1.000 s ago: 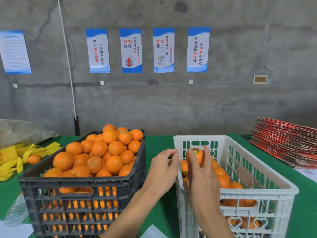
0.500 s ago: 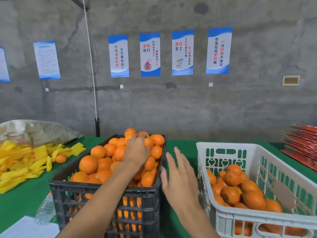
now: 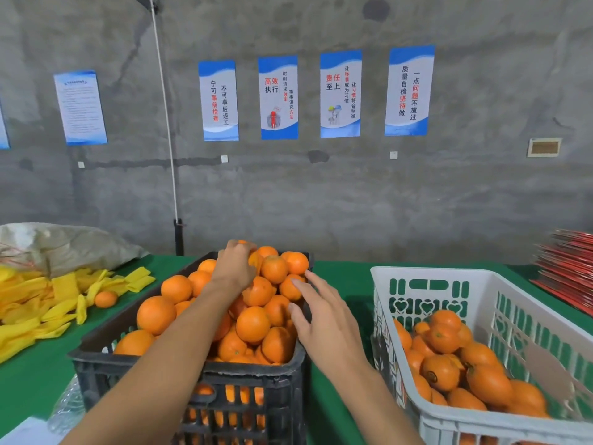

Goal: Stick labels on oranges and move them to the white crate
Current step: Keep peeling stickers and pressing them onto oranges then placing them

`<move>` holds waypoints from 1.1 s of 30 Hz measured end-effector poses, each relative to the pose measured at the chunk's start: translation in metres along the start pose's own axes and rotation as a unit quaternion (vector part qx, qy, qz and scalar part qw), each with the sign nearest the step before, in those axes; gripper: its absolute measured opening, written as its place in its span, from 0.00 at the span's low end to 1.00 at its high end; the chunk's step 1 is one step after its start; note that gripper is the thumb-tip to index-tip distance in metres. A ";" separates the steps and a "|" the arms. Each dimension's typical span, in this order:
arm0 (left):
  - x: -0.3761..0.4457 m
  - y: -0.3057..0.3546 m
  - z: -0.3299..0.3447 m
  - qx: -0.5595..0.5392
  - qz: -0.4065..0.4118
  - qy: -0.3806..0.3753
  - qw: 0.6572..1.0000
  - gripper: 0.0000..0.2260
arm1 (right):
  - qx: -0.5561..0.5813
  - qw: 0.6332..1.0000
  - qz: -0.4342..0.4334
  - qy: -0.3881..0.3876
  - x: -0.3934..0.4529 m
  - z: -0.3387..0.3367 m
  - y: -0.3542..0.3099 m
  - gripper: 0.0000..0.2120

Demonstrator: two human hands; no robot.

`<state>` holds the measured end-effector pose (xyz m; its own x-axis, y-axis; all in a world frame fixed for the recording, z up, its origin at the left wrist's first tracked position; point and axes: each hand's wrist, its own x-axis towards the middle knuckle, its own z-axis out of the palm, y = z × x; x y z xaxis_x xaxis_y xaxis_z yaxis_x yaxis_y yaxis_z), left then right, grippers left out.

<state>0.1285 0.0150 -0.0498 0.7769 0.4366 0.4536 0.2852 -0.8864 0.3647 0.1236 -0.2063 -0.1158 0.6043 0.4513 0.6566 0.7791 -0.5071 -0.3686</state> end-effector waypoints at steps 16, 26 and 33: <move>-0.229 0.097 0.008 -0.254 0.208 0.153 0.932 0.27 | 0.174 0.976 0.023 0.132 -0.110 -0.050 -0.007 0.38; -0.290 0.056 0.129 -0.296 -0.021 -0.168 0.940 0.40 | 0.107 0.984 0.103 -0.098 -0.229 0.012 0.062 0.38; -0.315 0.025 0.169 -0.218 -0.001 -0.178 0.960 0.36 | 0.052 0.970 0.130 -0.196 -0.255 0.017 0.077 0.17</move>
<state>-0.0146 -0.1703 -0.3209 0.9411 0.2891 0.1752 0.0844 -0.7028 0.7063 0.0326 -0.3473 -0.3227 0.7837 0.5735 0.2387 0.5922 -0.5737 -0.5659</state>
